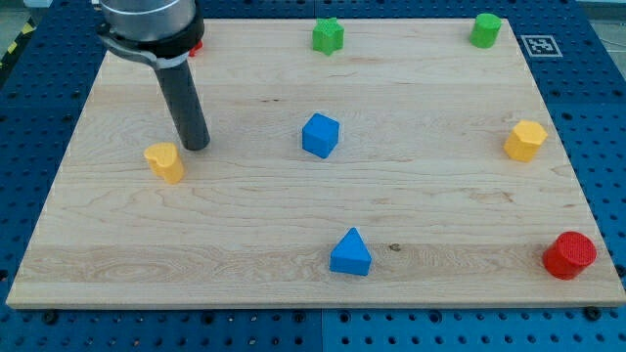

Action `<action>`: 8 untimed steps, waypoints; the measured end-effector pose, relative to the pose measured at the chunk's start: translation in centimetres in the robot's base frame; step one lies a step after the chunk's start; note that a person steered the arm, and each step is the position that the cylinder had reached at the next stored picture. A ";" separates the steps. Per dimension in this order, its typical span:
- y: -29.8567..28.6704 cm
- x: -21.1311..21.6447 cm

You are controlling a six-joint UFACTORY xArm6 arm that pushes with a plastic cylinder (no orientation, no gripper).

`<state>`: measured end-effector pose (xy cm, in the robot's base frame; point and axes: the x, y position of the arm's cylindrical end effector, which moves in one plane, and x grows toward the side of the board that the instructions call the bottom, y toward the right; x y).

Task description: Push the yellow heart towards the bottom left

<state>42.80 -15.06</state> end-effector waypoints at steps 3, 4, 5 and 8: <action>-0.8 2.7; -0.6 2.7; -0.6 2.6; -0.3 5.2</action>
<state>48.03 -15.34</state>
